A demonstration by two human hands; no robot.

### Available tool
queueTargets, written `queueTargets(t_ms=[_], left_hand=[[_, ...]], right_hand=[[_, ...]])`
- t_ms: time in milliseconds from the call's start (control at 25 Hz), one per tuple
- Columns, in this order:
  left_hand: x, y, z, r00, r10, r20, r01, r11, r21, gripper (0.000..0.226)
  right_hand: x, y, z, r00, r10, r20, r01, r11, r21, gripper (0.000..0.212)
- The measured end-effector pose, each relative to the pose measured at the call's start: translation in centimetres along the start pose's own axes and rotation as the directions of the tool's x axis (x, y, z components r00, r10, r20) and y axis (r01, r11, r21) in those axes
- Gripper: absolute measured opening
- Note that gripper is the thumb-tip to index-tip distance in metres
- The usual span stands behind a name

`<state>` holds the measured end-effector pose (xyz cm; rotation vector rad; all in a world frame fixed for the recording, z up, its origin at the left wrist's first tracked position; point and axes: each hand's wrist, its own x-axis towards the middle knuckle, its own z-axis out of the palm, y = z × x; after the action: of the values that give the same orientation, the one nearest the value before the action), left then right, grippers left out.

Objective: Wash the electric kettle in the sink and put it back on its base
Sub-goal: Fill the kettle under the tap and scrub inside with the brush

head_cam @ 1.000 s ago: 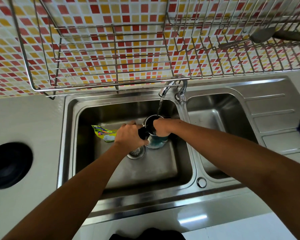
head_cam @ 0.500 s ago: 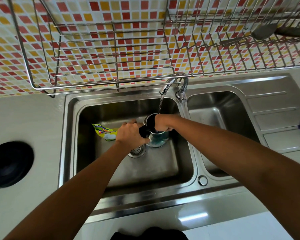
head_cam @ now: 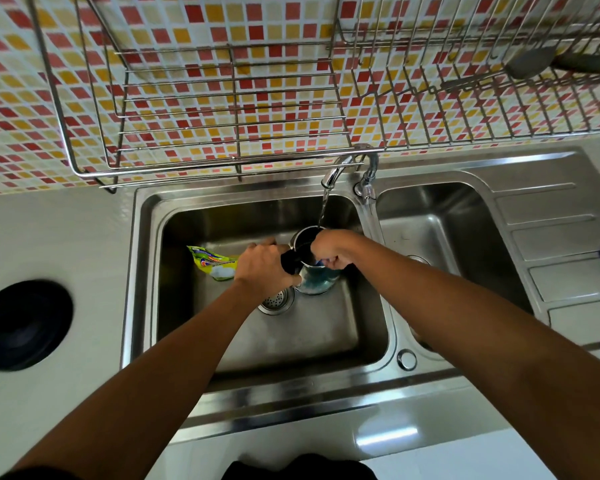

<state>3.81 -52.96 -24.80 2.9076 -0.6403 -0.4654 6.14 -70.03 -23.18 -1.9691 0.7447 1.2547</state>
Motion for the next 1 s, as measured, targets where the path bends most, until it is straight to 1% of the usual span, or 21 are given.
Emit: queueTargets(t_ms=[40,80,120,160,200,240,280,320,360,400,440,480,520,560,600,640,720,840,880,920,1000], left_hand=[[0.0,0.0,0.0,1.000,-0.002,-0.001,0.002,1.000,0.001,0.056],[0.1,0.0,0.1,1.000,-0.010,0.002,0.010,1.000,-0.003,0.055],[0.1,0.0,0.2,1.000,-0.019,-0.001,0.019,1.000,-0.009,0.054],[0.2,0.0,0.2,1.000,-0.026,-0.007,0.025,1.000,-0.015,0.055],[0.2,0.0,0.2,1.000,-0.029,-0.011,0.028,0.999,-0.015,0.057],[0.2,0.0,0.3,1.000,-0.024,-0.010,0.024,1.000,-0.009,0.059],[0.3,-0.1,0.4,1.000,-0.012,-0.004,0.012,1.000,0.007,0.061],[0.4,-0.1,0.5,1.000,0.006,0.000,-0.006,1.000,0.029,0.063],[0.5,-0.2,0.6,1.000,0.022,0.004,-0.023,0.998,0.052,0.064],[0.6,-0.2,0.7,0.999,0.033,0.004,-0.033,0.997,0.069,0.065],[0.6,-0.3,0.7,0.999,0.035,0.000,-0.035,0.996,0.078,0.065],[0.6,-0.2,0.7,0.999,0.031,-0.005,-0.031,0.997,0.077,0.064],[0.5,-0.2,0.5,1.000,0.025,-0.009,-0.024,0.997,0.069,0.062],[0.5,-0.1,0.5,1.000,0.023,-0.011,-0.023,0.998,0.059,0.059],[0.4,-0.1,0.4,1.000,0.025,-0.011,-0.025,0.999,0.048,0.057],[0.3,0.0,0.3,0.999,0.032,-0.017,-0.031,0.999,0.041,0.056],[0.1,0.0,0.2,0.999,0.034,-0.027,-0.033,0.999,0.034,0.055],[0.1,0.0,0.2,1.000,0.007,-0.023,-0.007,1.000,0.018,0.056],[0.1,0.0,0.2,1.000,0.002,-0.020,-0.002,1.000,0.016,0.056],[0.1,0.0,0.2,1.000,0.003,-0.014,-0.003,1.000,0.018,0.056],[0.2,0.0,0.2,1.000,0.014,-0.010,-0.013,0.999,0.032,0.057]], right_hand=[[-0.1,0.6,-1.0,0.995,0.023,0.102,-0.040,0.985,0.167,0.018],[-0.4,1.3,-2.0,0.985,0.001,0.175,-0.059,0.943,0.328,0.018],[-0.9,2.4,-2.8,0.973,-0.034,0.227,-0.088,0.860,0.503,0.018],[-1.3,3.5,-3.7,0.957,-0.084,0.278,-0.139,0.709,0.692,0.019],[-1.4,4.8,-4.5,0.938,-0.141,0.315,-0.202,0.515,0.833,0.023],[-1.5,5.8,-4.9,0.922,-0.189,0.337,-0.257,0.352,0.900,0.028],[-1.6,6.3,-5.0,0.908,-0.227,0.353,-0.301,0.233,0.925,0.034],[-1.5,6.6,-4.7,0.899,-0.245,0.363,-0.330,0.166,0.929,0.036],[-1.3,6.4,-4.0,0.903,-0.241,0.357,-0.324,0.166,0.932,0.032],[-1.1,5.7,-3.0,0.911,-0.230,0.342,-0.289,0.235,0.928,0.022],[-0.8,4.9,-1.8,0.925,-0.210,0.317,-0.231,0.350,0.908,0.016],[-0.7,4.1,-1.0,0.938,-0.184,0.295,-0.163,0.515,0.842,0.016],[-0.8,3.5,-0.5,0.948,-0.162,0.272,-0.093,0.680,0.728,0.017],[-1.1,3.2,-0.7,0.955,-0.149,0.258,-0.038,0.798,0.602,0.016],[-1.4,3.3,-1.6,0.954,-0.147,0.260,-0.005,0.863,0.506,0.013],[-1.8,3.8,-3.0,0.949,-0.158,0.273,0.017,0.890,0.457,0.008],[-2.5,5.0,-6.4,0.936,-0.194,0.293,0.040,0.886,0.462,0.015],[-2.6,5.7,-7.4,0.933,-0.222,0.282,0.005,0.794,0.608,0.015],[-2.3,5.6,-6.3,0.930,-0.229,0.289,-0.028,0.738,0.675,0.012],[-1.8,5.3,-4.6,0.926,-0.235,0.294,-0.075,0.651,0.756,0.010],[-1.0,4.3,-0.9,0.923,-0.252,0.291,-0.179,0.387,0.904,0.016]])
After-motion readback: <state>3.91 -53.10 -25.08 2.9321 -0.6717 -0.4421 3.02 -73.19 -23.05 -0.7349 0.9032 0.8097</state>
